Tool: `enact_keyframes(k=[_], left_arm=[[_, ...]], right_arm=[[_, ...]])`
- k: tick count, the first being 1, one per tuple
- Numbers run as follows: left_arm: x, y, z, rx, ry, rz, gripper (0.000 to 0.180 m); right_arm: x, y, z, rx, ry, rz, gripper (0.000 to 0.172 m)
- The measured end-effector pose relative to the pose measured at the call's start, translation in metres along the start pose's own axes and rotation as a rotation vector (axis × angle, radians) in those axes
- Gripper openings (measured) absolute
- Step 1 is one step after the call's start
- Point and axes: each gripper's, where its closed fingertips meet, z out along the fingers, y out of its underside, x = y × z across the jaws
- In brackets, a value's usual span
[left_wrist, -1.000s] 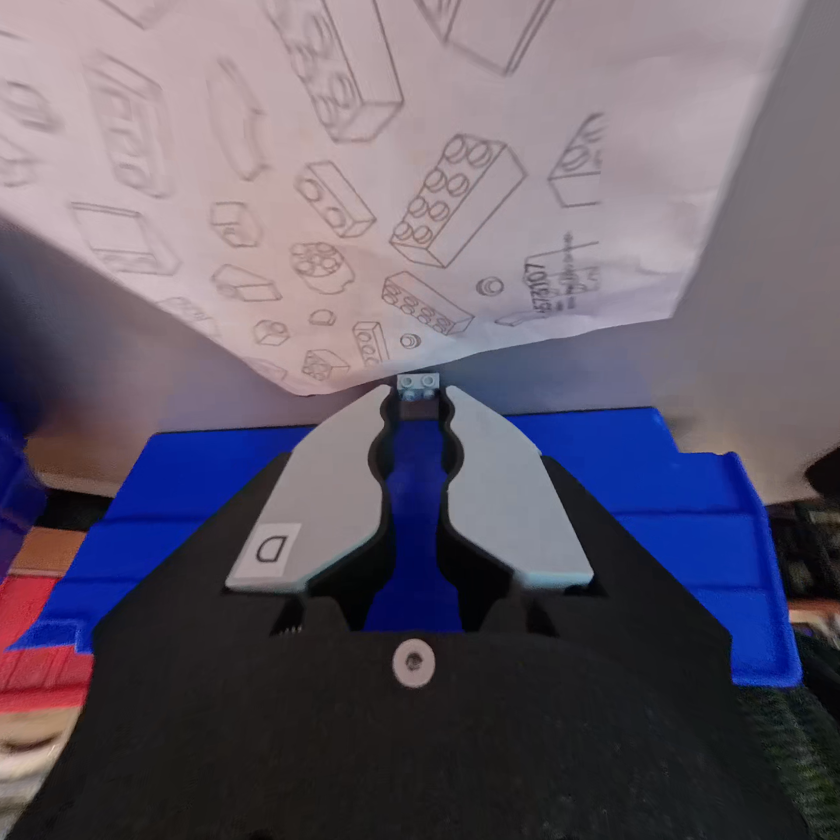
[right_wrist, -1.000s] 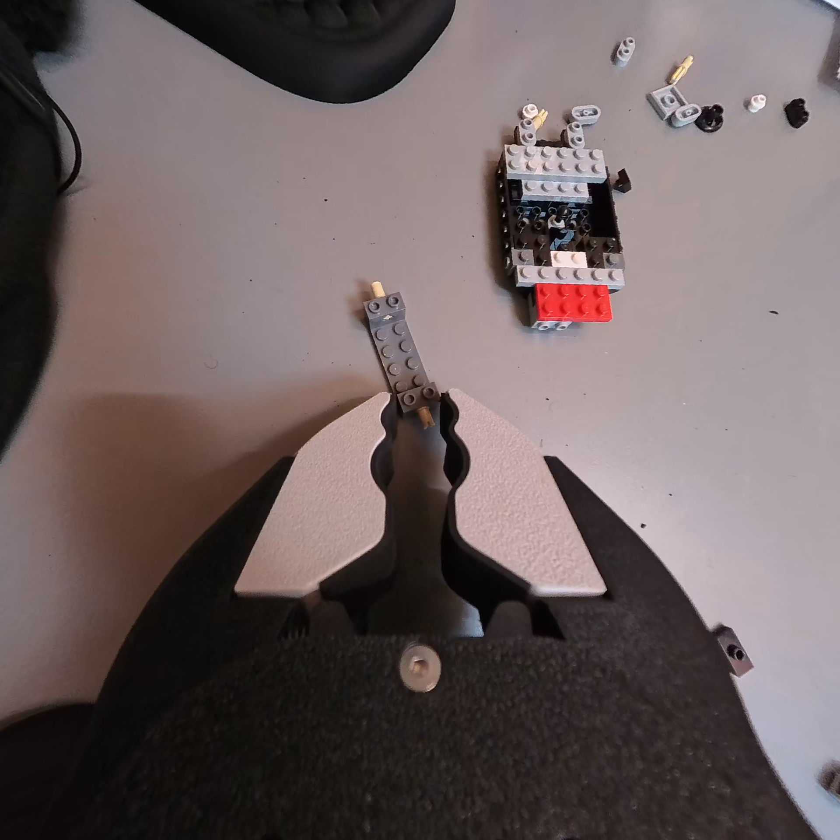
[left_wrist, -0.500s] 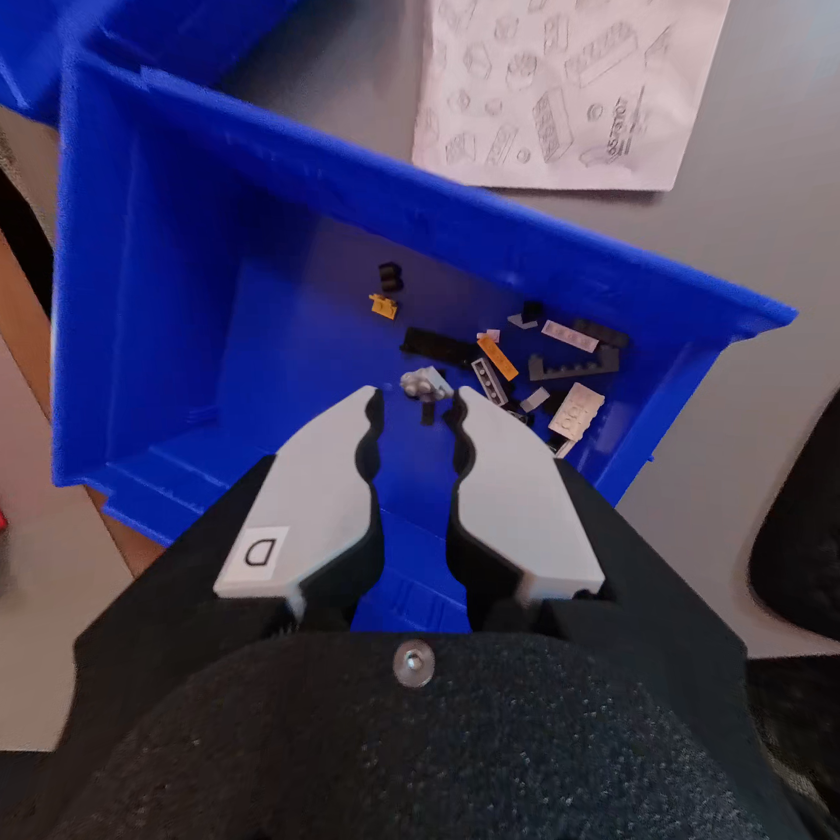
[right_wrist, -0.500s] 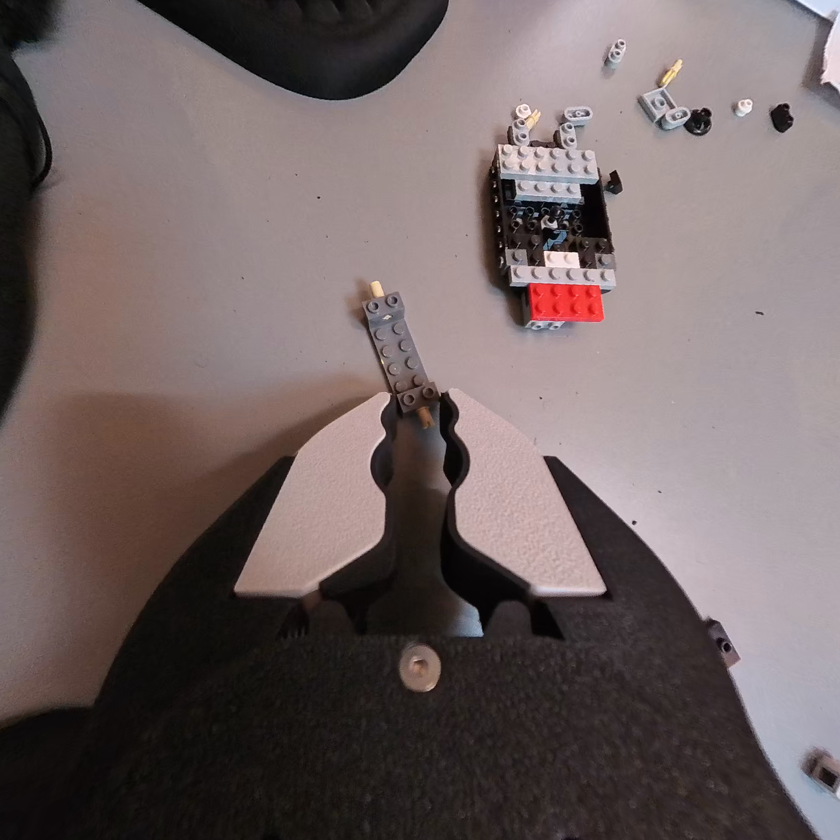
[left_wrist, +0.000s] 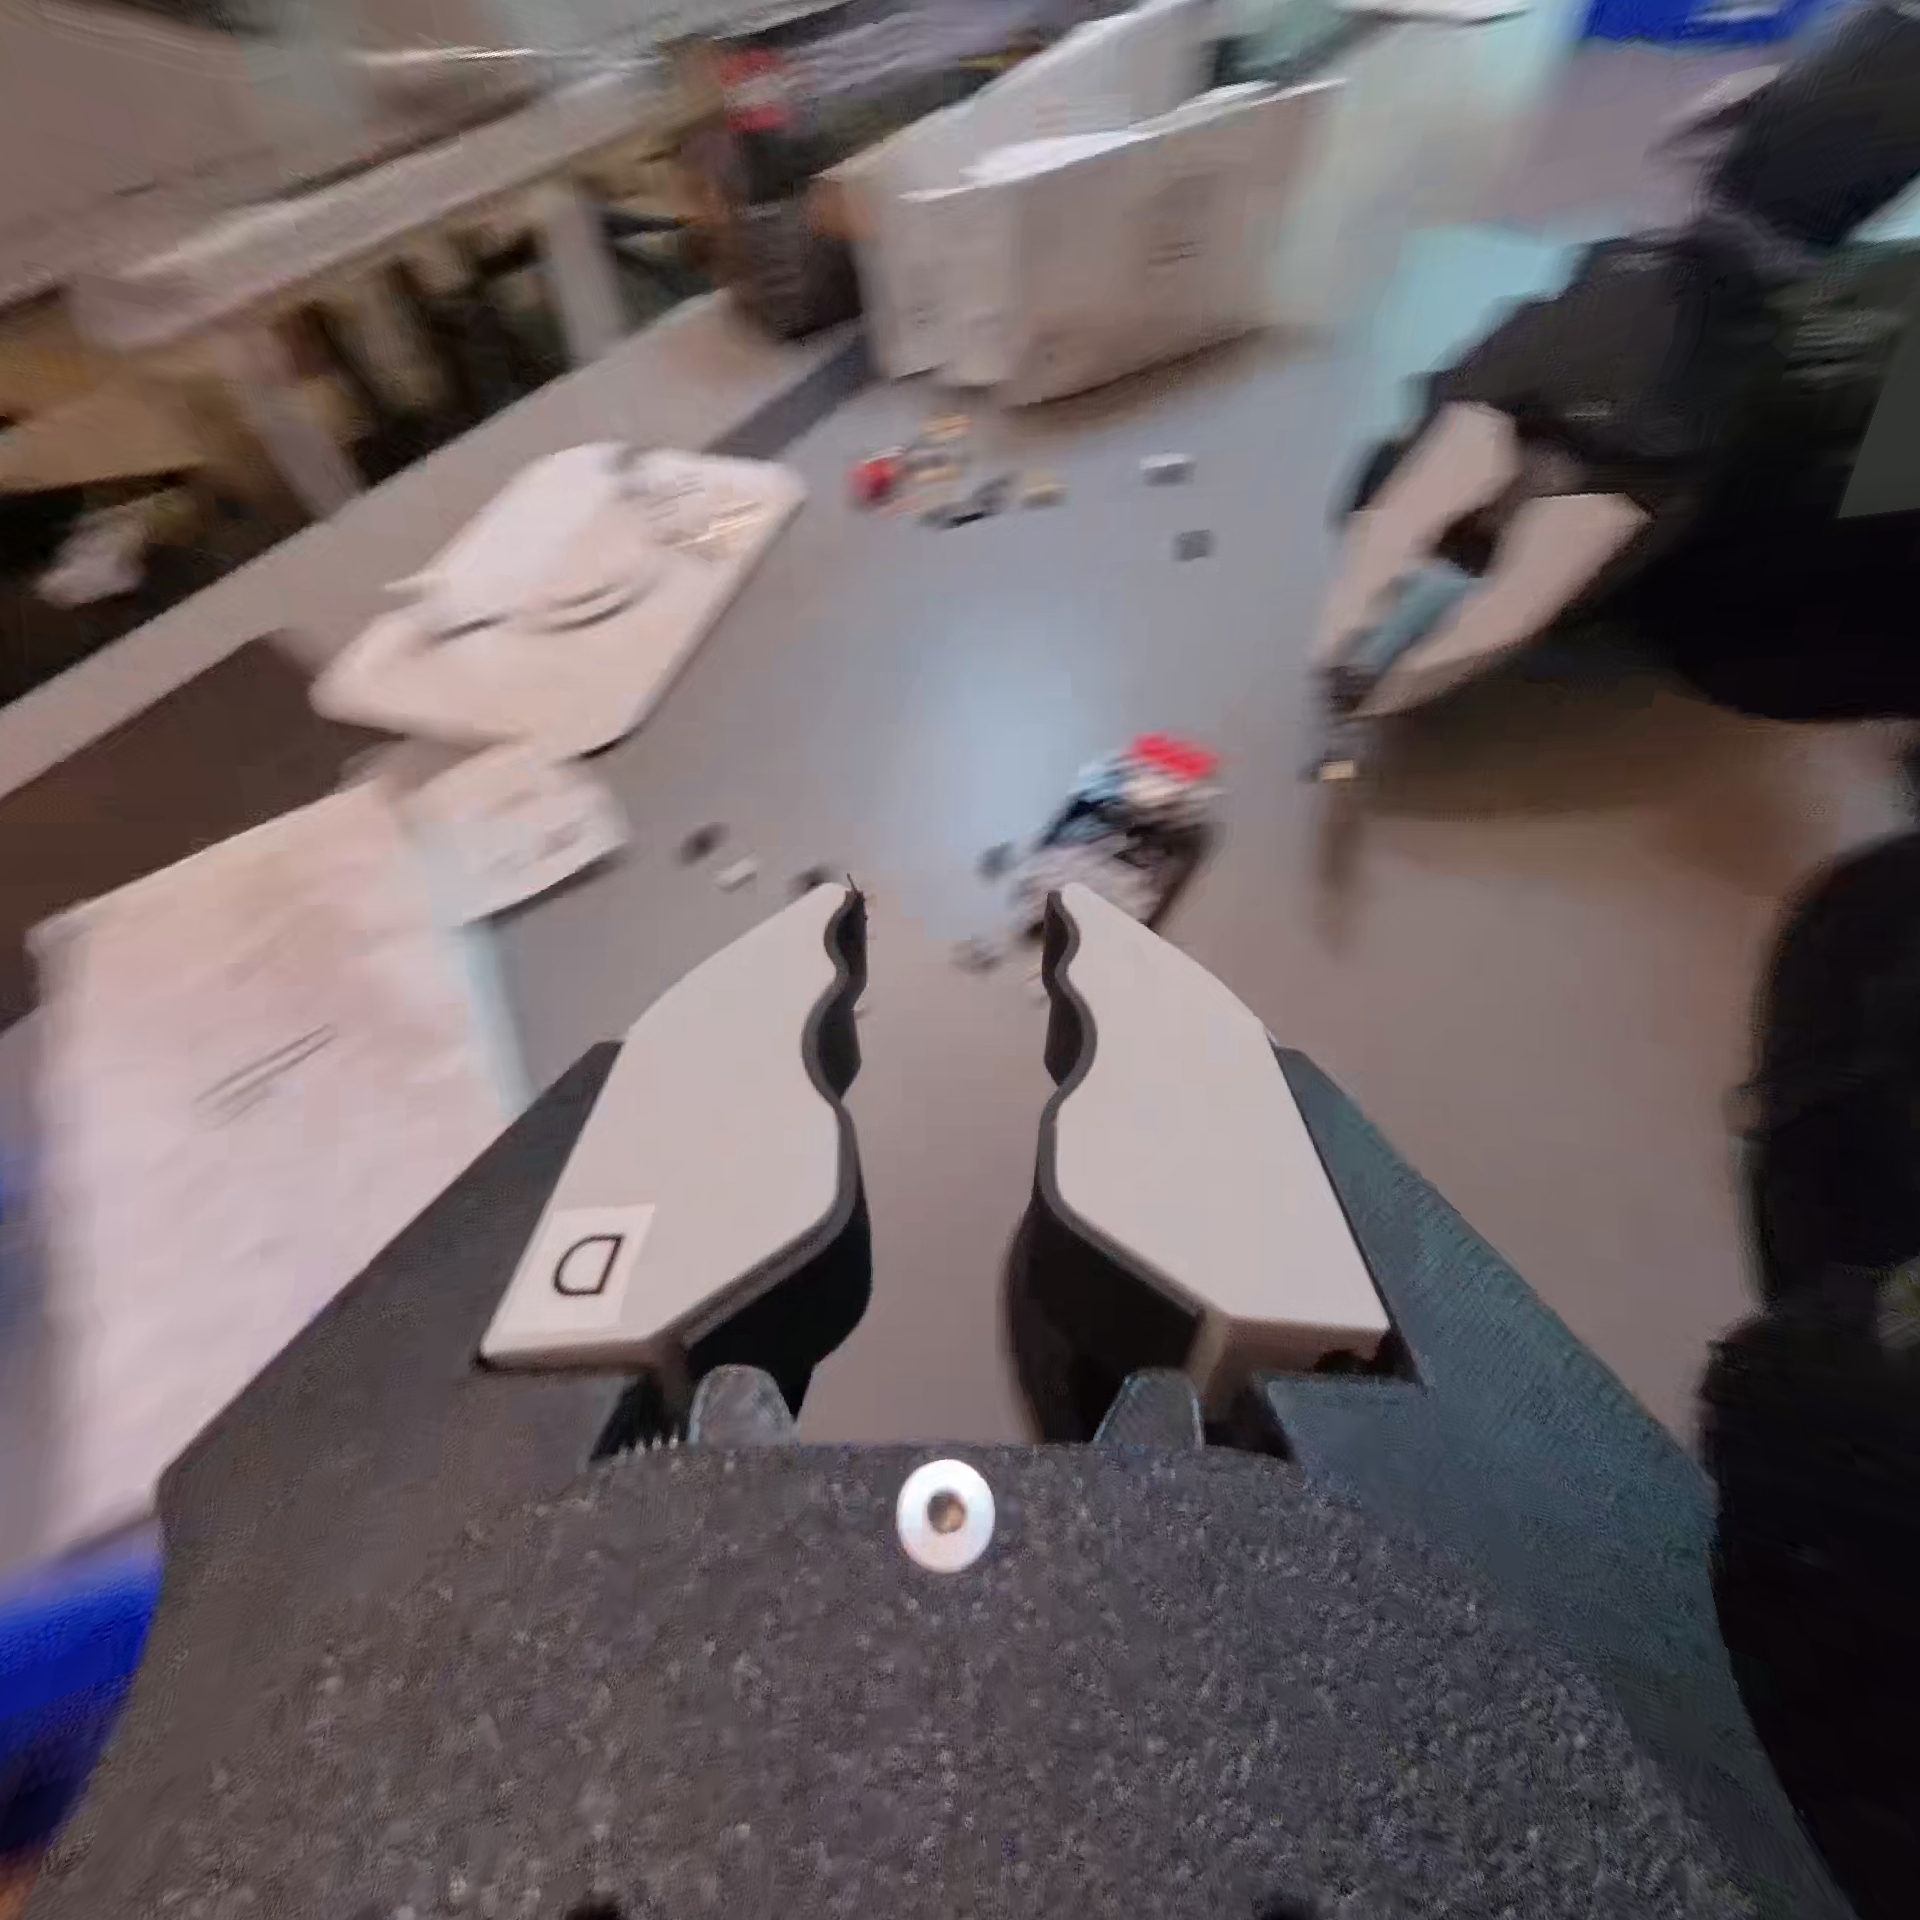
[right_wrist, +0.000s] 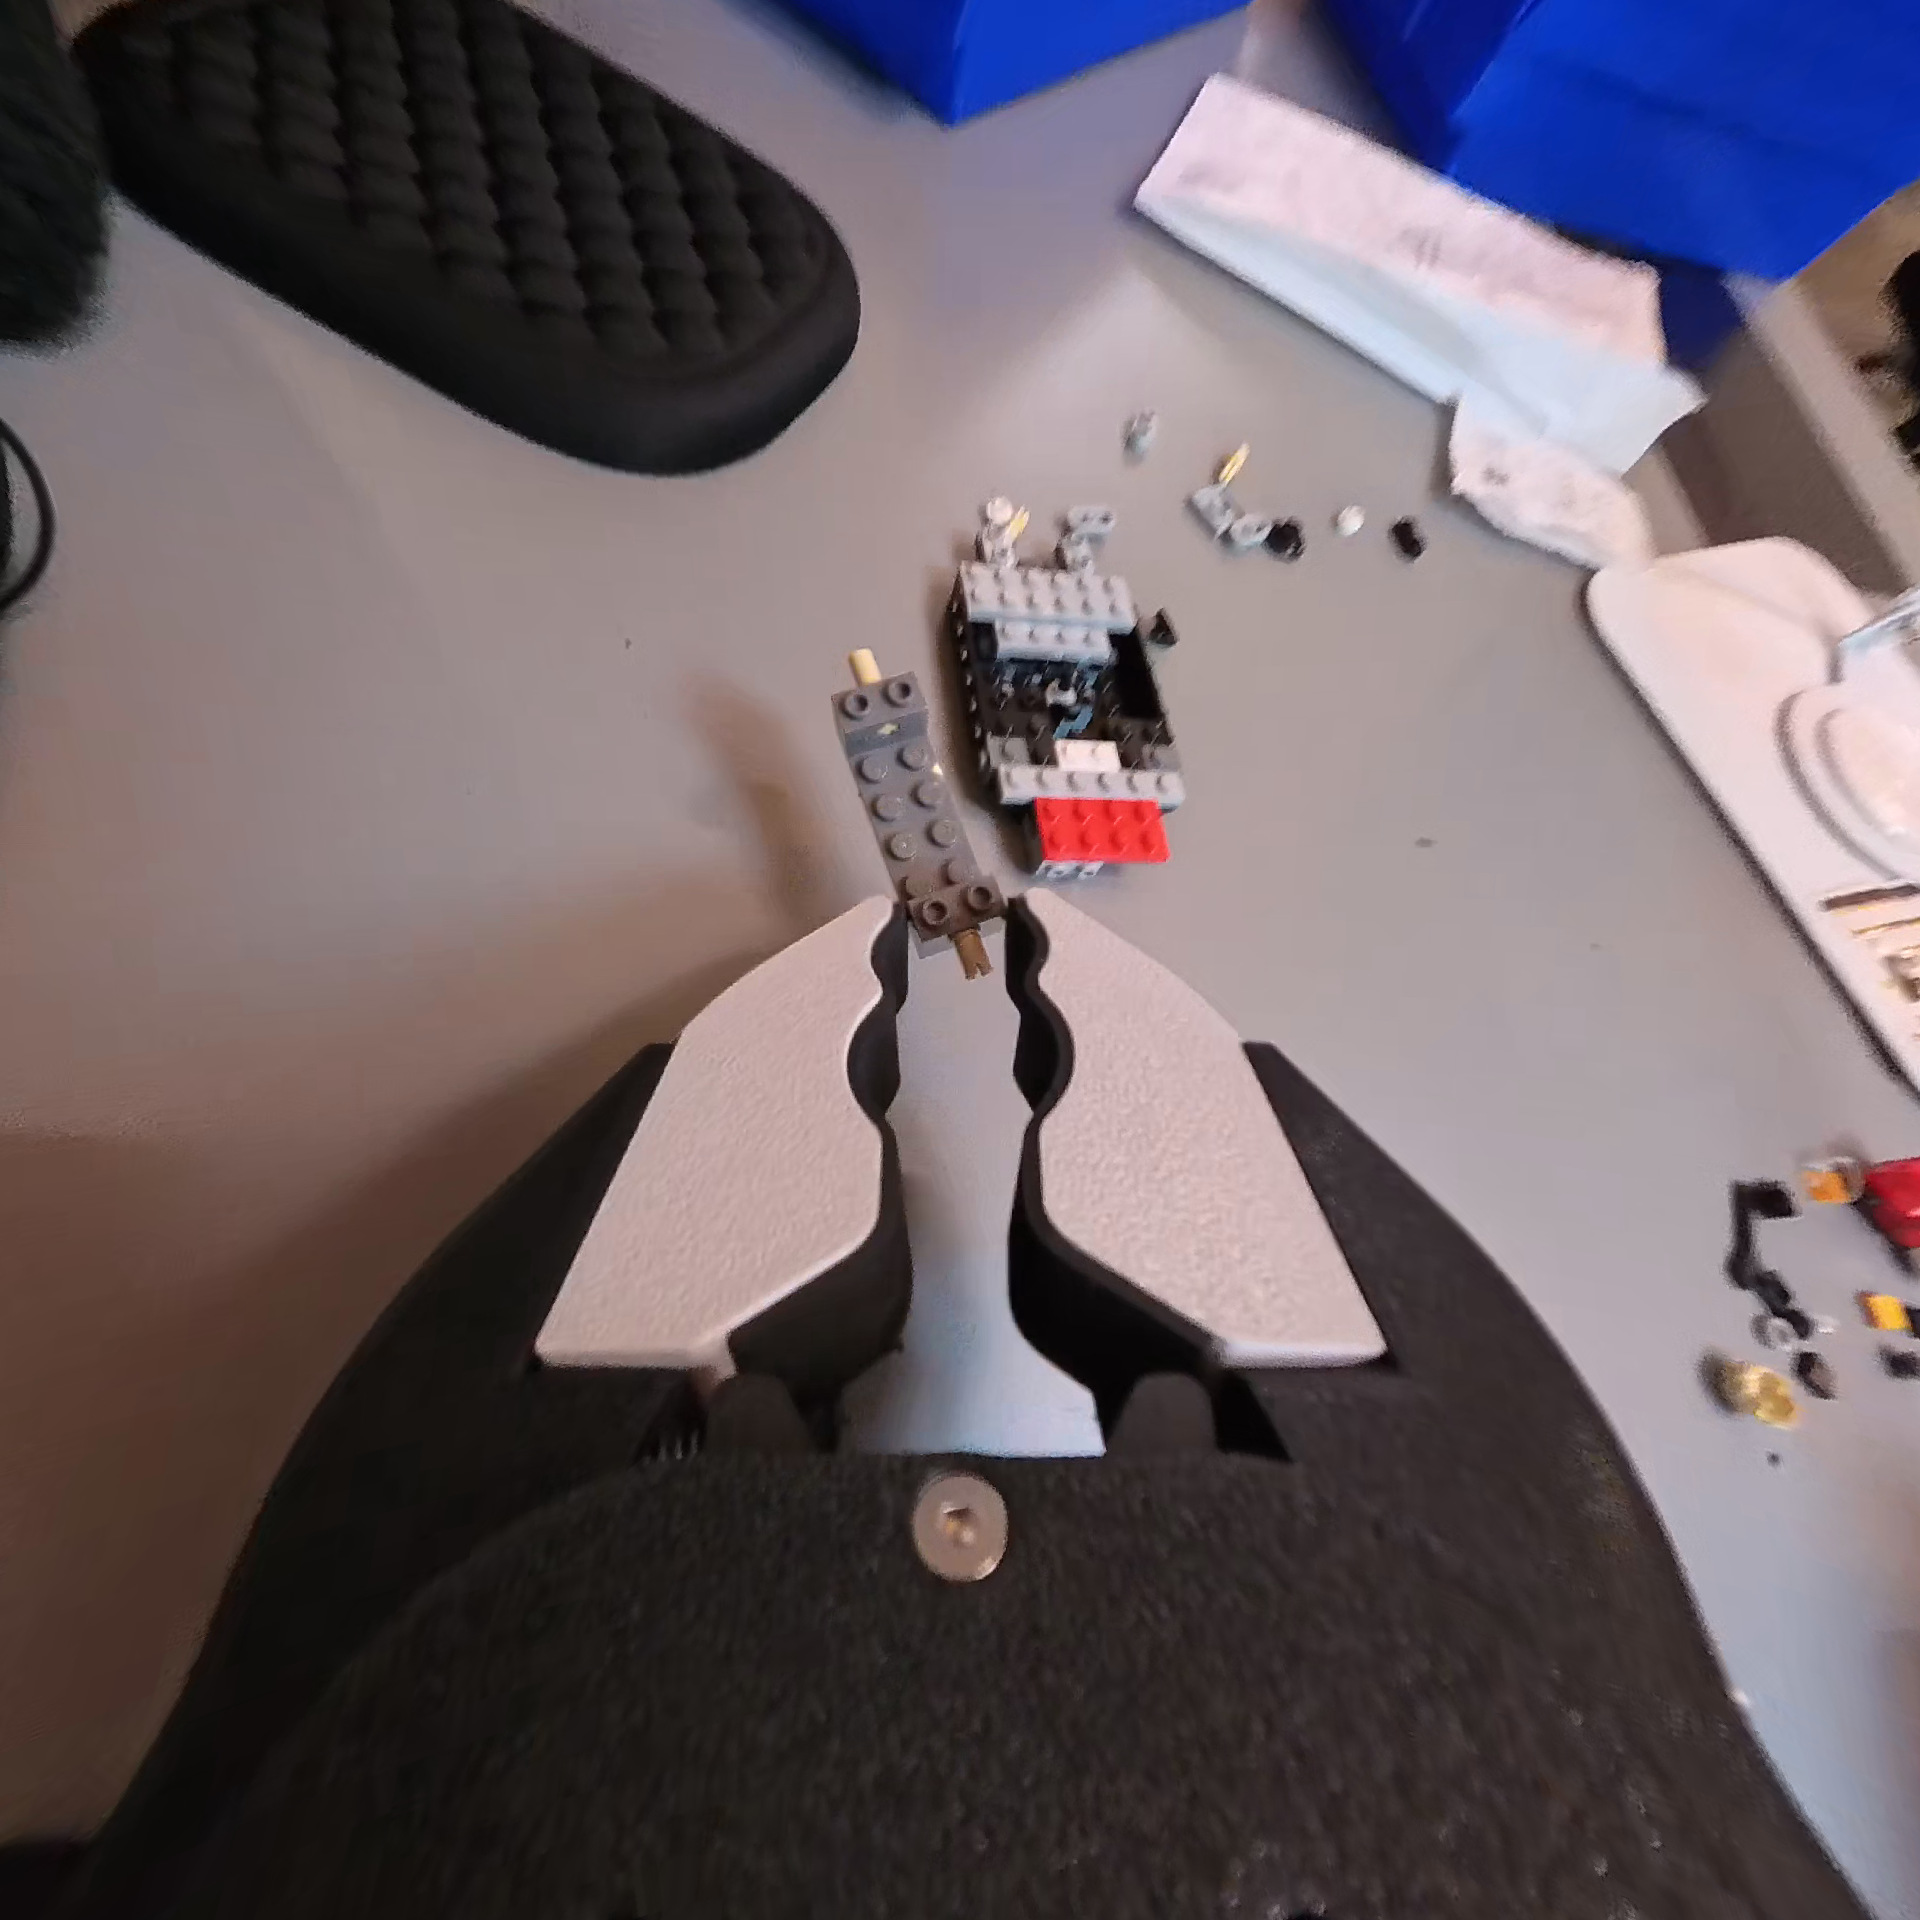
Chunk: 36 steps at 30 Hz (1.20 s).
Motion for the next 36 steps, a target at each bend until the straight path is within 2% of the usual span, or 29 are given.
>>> enact_keyframes(k=[3,7,9,11,13,17,22,27,36], left_arm=[[0.069,-0.008,0.063,0.015,0.275,0.03,0.036],[0.128,-0.008,0.121,-0.104,0.532,-0.094,0.044],[0.137,-0.006,0.14,-0.16,0.578,-0.125,0.048],[0.134,0.0,0.154,-0.212,0.573,-0.13,0.034],[0.136,0.004,0.158,-0.221,0.617,-0.161,0.014],[0.137,0.014,0.154,-0.216,0.621,-0.057,0.006],[0.138,0.019,0.148,-0.207,0.631,-0.031,0.005],[0.141,0.023,0.147,-0.226,0.651,-0.009,0.005],[0.154,0.023,0.137,-0.23,0.729,-0.007,0.006]], right_arm=[[0.003,-0.014,-0.005,0.061,0.048,-0.035,0.018],[0.011,-0.022,-0.009,0.06,0.143,-0.105,0.018],[0.012,-0.025,-0.011,0.055,0.181,-0.151,0.017],[0.014,-0.027,-0.013,0.046,0.226,-0.21,0.017],[0.012,-0.029,-0.014,0.049,0.229,-0.234,0.017],[0.003,-0.028,-0.014,0.077,0.135,-0.182,0.021],[-0.002,-0.035,-0.024,0.177,0.01,-0.071,0.015],[-0.012,-0.034,-0.015,0.157,-0.012,-0.091,0.008],[-0.024,-0.038,-0.017,0.184,-0.137,0.0,0.004]])
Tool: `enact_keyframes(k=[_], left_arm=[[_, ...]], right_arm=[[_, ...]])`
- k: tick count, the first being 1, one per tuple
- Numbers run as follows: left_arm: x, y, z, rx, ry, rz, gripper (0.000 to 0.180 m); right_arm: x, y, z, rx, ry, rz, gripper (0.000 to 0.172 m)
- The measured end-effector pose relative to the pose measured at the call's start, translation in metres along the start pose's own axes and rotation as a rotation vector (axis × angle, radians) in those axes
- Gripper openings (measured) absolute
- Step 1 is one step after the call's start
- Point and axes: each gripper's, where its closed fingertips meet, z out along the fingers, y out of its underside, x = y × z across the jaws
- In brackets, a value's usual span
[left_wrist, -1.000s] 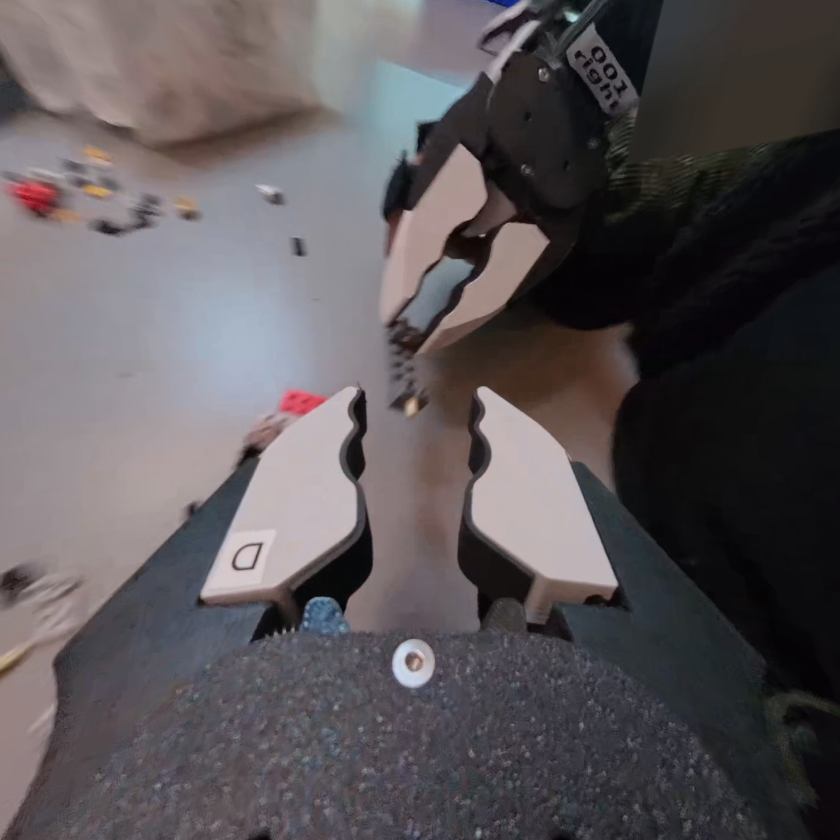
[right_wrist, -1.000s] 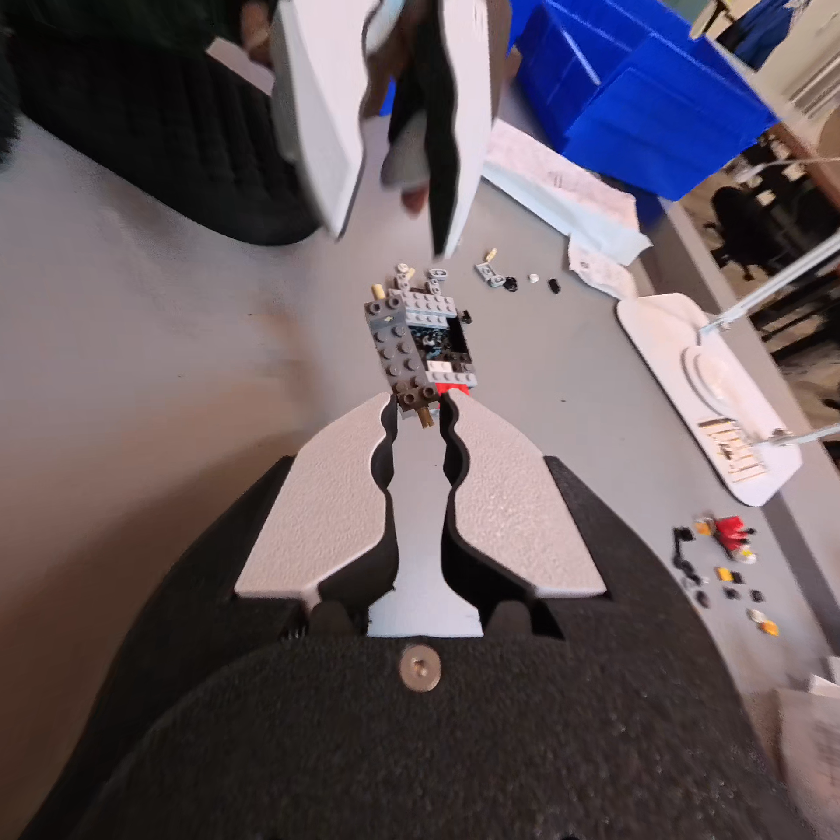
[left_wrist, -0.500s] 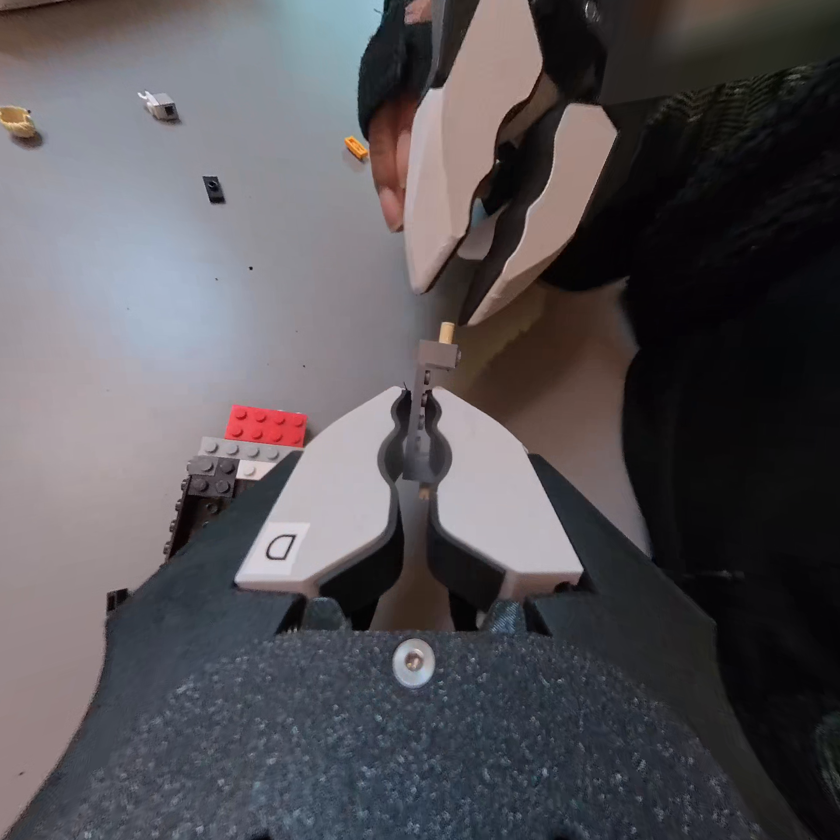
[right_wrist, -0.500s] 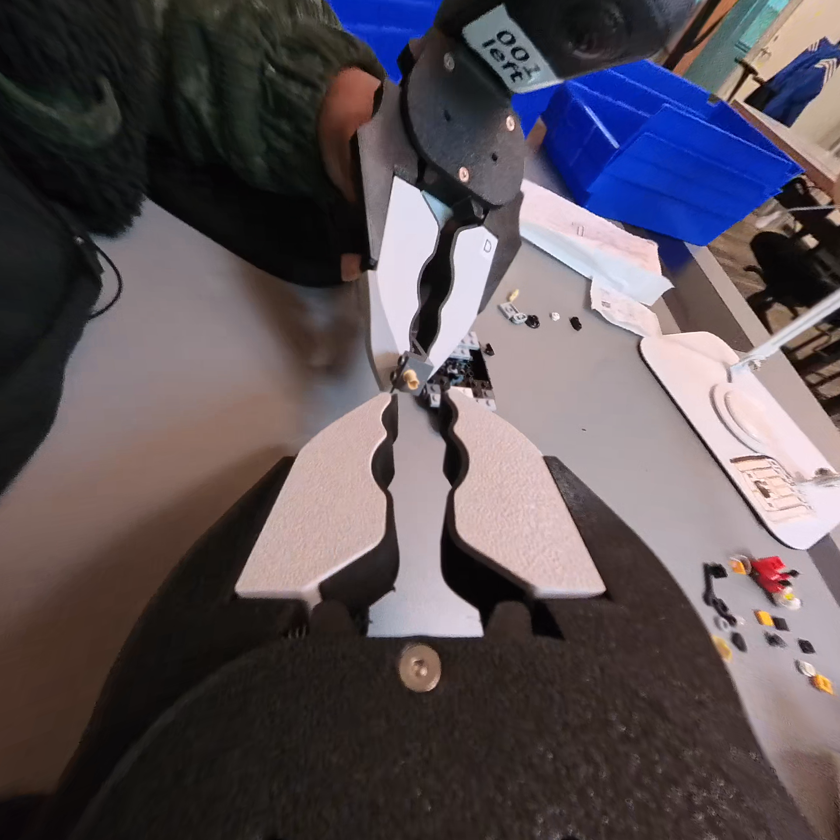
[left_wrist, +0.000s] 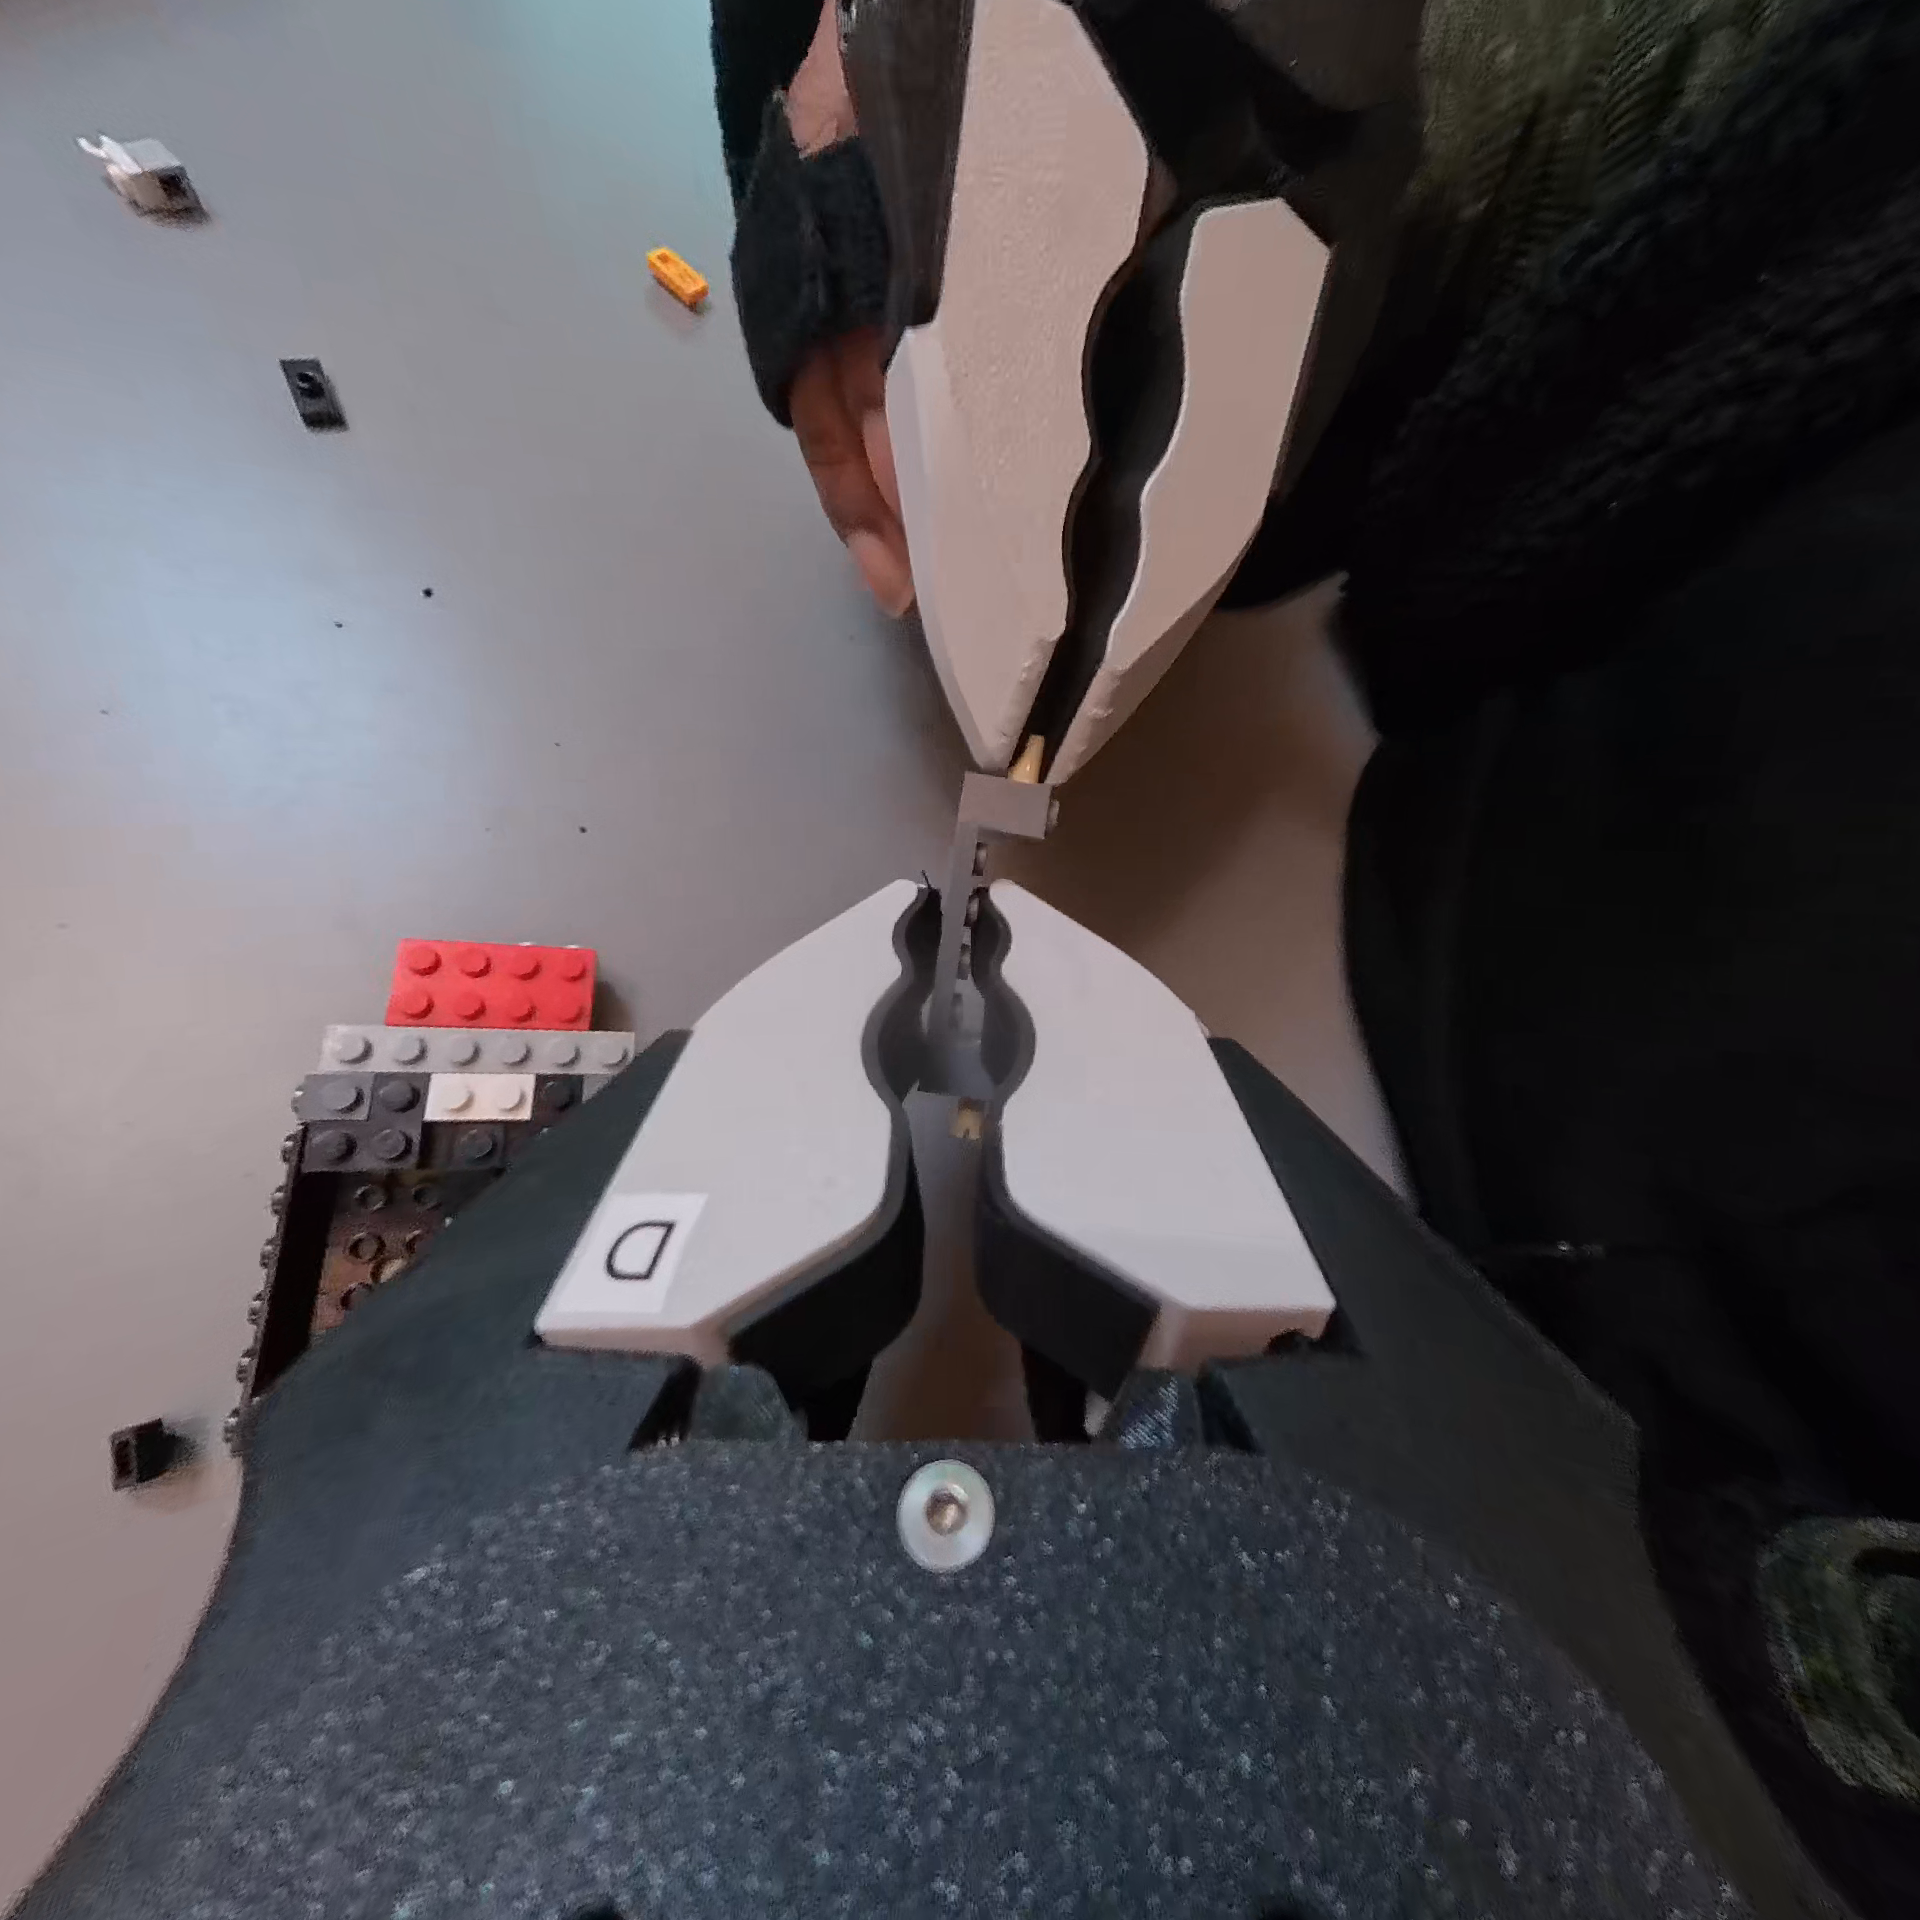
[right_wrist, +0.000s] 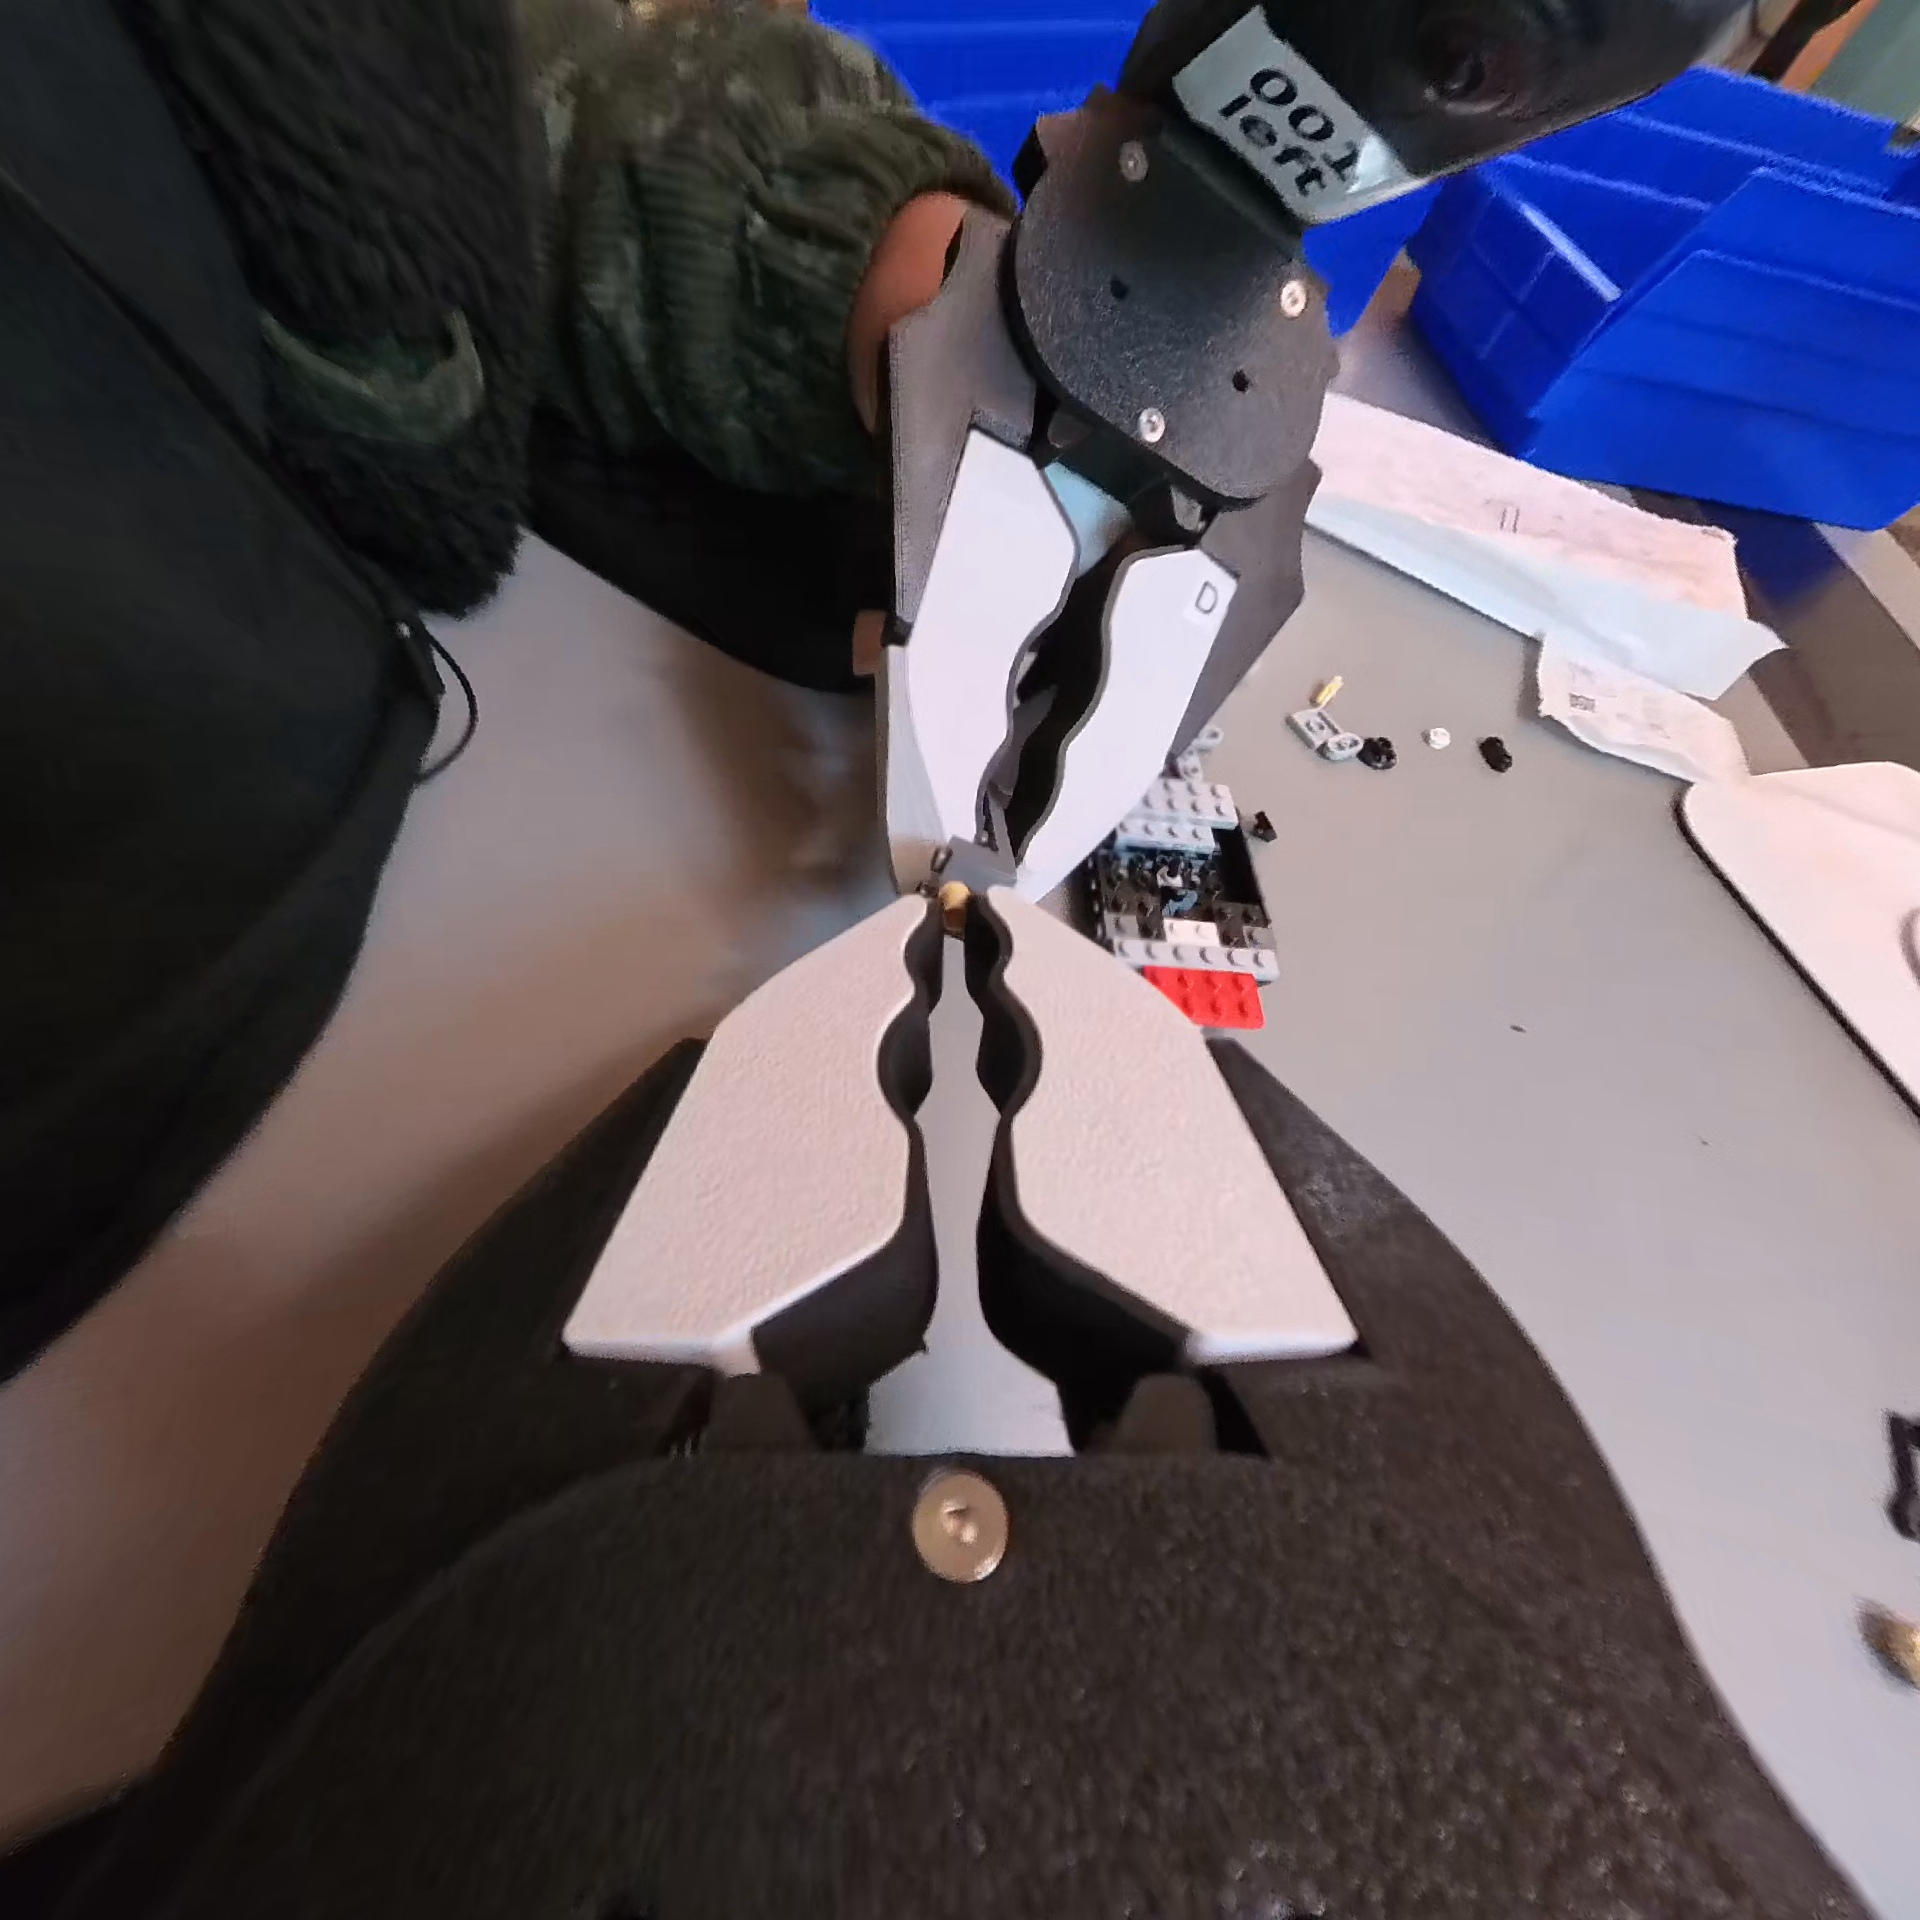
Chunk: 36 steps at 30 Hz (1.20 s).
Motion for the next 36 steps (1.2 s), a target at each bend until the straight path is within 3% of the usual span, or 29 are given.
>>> enact_keyframes(k=[11,13,16,21,26,30,32,36], left_arm=[[0.008,-0.01,-0.018,0.021,-0.002,0.034,0.006],[-0.018,0.014,-0.035,-0.067,-0.146,0.047,0.006],[-0.034,0.005,-0.065,0.076,-0.181,-0.059,0.005],[-0.067,-0.013,-0.103,0.275,-0.353,-0.128,0.005],[-0.095,-0.018,-0.145,0.455,-0.521,-0.214,0.005],[-0.101,-0.017,-0.153,0.476,-0.581,-0.209,0.004],[-0.102,-0.016,-0.153,0.462,-0.596,-0.201,0.004],[-0.103,-0.007,-0.14,0.385,-0.574,-0.206,0.004]], right_arm=[[0.002,-0.02,-0.01,0.113,-0.054,0.067,0.004],[0.018,-0.032,-0.034,0.216,-0.011,0.125,0.004],[0.046,-0.015,-0.05,0.153,0.119,0.144,0.004],[0.068,0.019,-0.009,-0.036,0.175,0.199,0.004],[0.093,0.016,0.037,-0.114,0.147,0.217,0.004],[0.105,0.01,0.078,-0.164,0.107,0.194,0.005],[0.107,0.007,0.096,-0.17,0.084,0.201,0.02],[0.108,0.009,0.117,-0.193,0.08,0.178,0.034]])
